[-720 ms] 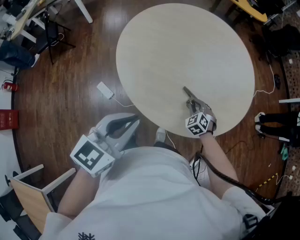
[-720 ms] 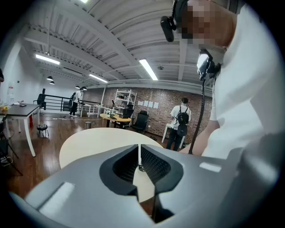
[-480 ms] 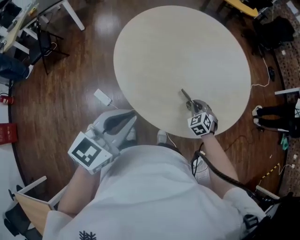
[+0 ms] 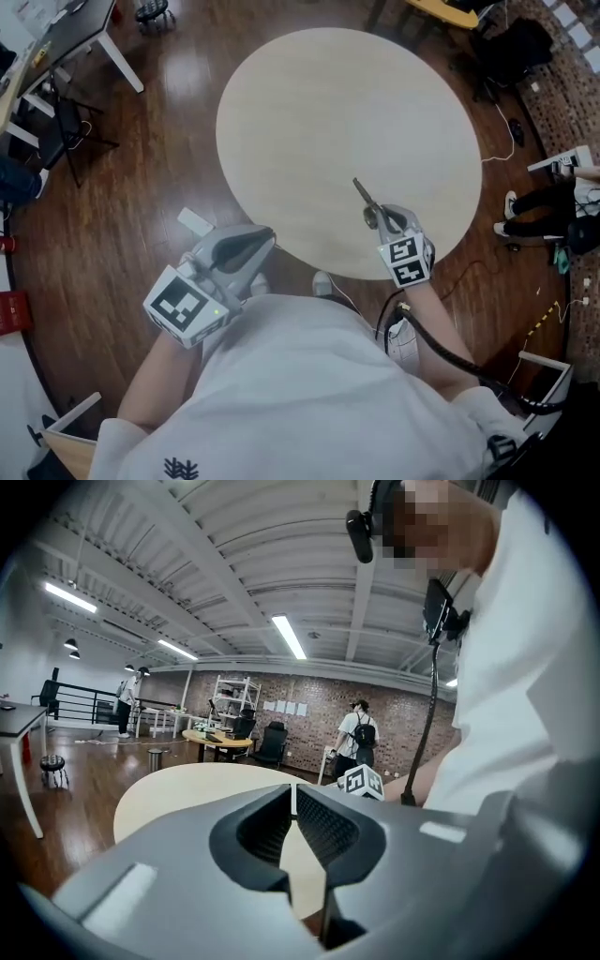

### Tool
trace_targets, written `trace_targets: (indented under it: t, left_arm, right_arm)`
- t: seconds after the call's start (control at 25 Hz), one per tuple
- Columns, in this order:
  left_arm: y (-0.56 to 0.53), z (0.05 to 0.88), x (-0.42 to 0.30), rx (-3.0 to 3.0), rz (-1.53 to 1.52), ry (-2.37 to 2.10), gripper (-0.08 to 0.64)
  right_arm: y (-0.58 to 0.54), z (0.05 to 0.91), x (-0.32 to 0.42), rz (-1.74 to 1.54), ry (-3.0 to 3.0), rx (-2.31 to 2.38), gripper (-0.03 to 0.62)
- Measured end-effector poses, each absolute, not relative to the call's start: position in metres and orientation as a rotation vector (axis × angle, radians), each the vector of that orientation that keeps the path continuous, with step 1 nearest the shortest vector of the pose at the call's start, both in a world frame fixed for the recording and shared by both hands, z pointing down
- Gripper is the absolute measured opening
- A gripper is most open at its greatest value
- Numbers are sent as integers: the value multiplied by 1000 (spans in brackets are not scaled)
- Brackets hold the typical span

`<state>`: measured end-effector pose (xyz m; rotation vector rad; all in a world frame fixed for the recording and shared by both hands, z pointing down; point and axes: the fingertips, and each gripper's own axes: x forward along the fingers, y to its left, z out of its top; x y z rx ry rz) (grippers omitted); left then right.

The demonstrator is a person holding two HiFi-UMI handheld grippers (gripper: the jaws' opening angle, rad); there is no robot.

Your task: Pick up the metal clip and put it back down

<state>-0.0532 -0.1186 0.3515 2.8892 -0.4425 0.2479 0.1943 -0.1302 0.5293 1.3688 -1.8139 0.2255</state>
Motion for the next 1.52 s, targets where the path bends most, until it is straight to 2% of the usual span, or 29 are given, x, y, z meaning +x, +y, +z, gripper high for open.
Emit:
trace_targets:
  t: [0.8,1.28,1.52]
  left_arm:
    - [-117,360,-75,2945,248,-299,28]
    - [-116,353,-81,2961,219,-268,30]
    - [-117,357,-75,2951,227,-294,61]
  right_arm:
    - [-76,374,87,65,-1942,1328,3]
    - [-69,356,68,58,-1943,1313,3]
    - [-76,373,93,81,-1917,1319,3]
